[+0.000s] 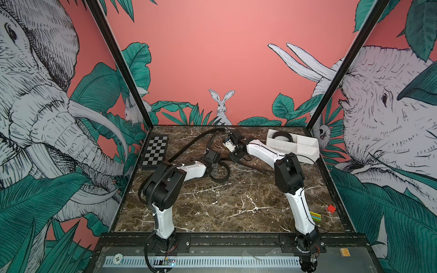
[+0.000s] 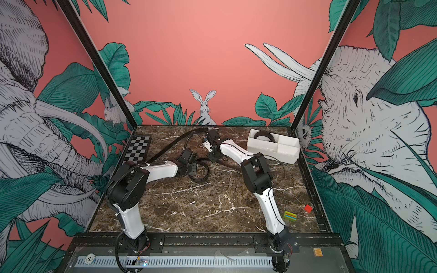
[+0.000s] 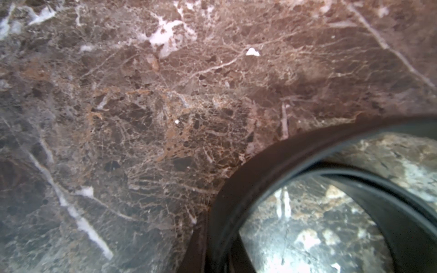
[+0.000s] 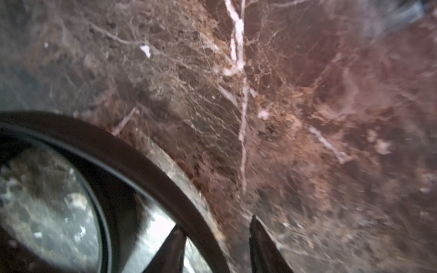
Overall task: Place the belts into the storage roll
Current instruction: Roll the belt at the center of the board.
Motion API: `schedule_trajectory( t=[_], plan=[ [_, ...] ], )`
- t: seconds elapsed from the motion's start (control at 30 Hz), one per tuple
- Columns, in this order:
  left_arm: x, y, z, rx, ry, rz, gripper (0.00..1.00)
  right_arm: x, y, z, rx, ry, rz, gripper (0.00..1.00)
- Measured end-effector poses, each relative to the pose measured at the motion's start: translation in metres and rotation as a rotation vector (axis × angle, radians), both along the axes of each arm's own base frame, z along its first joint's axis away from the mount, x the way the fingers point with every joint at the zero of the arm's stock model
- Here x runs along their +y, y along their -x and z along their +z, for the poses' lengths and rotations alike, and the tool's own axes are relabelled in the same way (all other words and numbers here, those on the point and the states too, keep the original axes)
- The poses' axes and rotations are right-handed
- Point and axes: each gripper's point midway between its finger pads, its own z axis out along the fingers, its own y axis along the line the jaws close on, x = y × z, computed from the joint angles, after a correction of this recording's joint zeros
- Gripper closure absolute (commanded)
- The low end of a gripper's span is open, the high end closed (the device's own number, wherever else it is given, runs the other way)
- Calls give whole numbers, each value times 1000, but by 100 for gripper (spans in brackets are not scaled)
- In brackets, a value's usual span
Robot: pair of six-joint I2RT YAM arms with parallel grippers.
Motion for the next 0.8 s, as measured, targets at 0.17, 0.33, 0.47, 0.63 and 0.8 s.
schedule_trajectory(
  t=[0.17,0.33,0.47,0.63,0.8],
  plan=[
    [0,-1,-1,-1,0,8,77,-1,9,-21,67,20,15,95],
    [3,-15,-1,-38,-18,40,71,-9,17,-23,95,23,-18,100],
    [5,-20,-2,-39,-29,54,72,-21,31,-23,140,-1,-63,100],
    [5,-21,-2,-23,-36,63,72,-31,43,-25,178,-41,-106,100],
    [5,-22,-3,-9,-40,71,72,-43,48,-25,204,-69,-151,100]
  ],
)
